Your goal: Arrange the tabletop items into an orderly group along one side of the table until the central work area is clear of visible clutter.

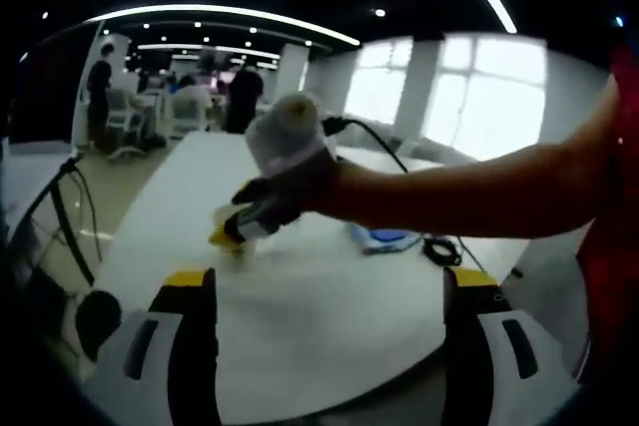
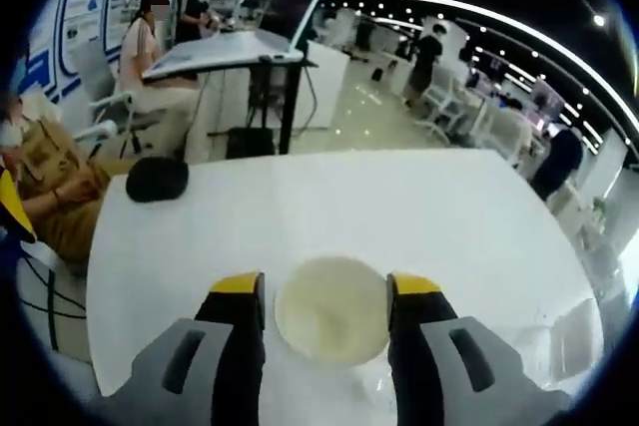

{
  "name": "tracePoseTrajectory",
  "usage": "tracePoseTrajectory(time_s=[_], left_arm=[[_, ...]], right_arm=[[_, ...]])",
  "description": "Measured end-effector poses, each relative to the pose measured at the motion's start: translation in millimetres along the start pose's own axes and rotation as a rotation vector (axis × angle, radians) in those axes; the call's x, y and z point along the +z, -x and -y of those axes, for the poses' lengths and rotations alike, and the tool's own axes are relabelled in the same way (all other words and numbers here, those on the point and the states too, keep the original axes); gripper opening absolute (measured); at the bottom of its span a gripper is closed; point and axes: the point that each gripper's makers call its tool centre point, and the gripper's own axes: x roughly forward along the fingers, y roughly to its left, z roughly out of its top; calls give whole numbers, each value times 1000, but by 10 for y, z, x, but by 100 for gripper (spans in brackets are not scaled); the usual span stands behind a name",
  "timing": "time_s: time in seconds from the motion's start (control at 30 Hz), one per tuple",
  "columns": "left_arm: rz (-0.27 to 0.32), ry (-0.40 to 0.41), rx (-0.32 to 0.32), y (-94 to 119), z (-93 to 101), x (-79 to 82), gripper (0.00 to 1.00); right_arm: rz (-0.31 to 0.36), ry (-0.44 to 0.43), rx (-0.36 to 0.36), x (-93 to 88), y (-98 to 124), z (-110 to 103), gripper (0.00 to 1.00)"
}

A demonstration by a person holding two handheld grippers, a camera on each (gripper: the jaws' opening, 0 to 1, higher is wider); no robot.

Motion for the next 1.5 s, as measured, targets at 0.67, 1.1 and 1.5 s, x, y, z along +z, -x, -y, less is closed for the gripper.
tracePoseTrajectory(time_s=[0.67, 1.1, 1.5], left_arm=[[13, -2, 8, 33, 3, 29, 90], [3, -11, 7, 19, 15, 35, 90], [-7, -44, -6, 1, 77, 74, 91]], right_arm=[[-52, -61, 31, -164, 56, -65, 49], [-12, -34, 69, -79, 198, -148, 47], [22, -27, 121, -125, 533, -318, 46]])
